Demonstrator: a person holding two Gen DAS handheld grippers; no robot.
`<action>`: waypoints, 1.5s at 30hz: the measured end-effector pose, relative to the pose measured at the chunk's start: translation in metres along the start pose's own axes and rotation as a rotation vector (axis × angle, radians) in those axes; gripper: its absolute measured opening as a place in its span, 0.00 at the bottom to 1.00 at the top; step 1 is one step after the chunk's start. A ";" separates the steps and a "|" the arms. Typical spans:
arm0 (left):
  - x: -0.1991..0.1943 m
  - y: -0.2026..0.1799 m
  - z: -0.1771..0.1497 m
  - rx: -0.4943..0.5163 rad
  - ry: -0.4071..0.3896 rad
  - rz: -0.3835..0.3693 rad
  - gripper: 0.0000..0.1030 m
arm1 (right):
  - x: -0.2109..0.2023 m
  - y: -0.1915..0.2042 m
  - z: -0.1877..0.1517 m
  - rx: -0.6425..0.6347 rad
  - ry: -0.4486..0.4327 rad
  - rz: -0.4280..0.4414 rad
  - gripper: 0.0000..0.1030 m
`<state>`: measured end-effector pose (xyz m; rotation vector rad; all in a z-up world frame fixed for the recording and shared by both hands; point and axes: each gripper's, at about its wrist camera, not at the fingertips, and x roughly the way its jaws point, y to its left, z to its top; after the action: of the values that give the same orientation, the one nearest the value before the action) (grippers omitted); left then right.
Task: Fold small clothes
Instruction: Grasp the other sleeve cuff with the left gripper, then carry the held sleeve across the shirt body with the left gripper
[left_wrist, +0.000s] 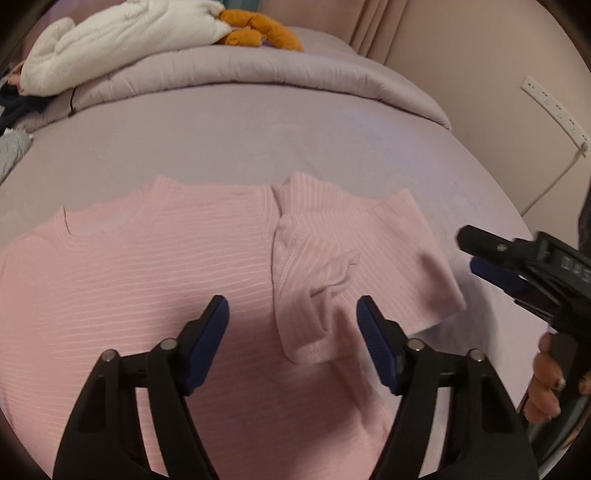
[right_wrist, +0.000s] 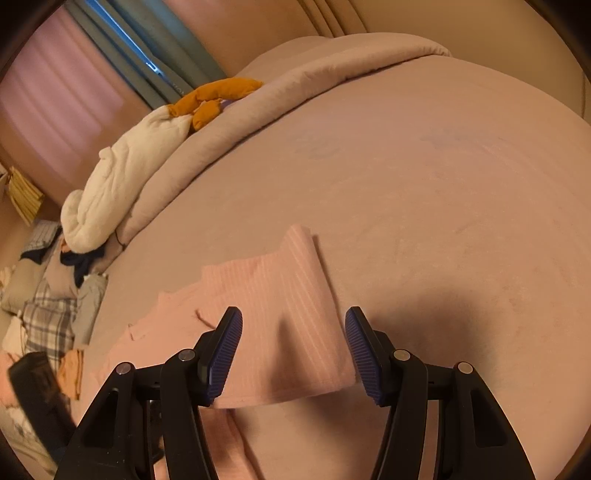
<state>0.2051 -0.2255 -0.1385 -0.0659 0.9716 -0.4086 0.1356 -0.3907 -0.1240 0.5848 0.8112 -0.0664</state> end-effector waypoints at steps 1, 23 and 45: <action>0.003 0.002 0.000 -0.008 0.005 0.002 0.60 | 0.000 0.000 0.000 0.001 0.002 0.001 0.58; -0.076 0.027 0.032 -0.220 -0.202 -0.088 0.04 | 0.003 -0.001 0.000 -0.015 0.015 0.021 0.58; -0.185 0.096 0.041 -0.347 -0.417 0.047 0.04 | 0.038 0.031 -0.009 -0.106 0.140 0.084 0.58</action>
<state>0.1766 -0.0744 0.0081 -0.4264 0.6203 -0.1679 0.1640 -0.3539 -0.1411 0.5270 0.9188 0.0946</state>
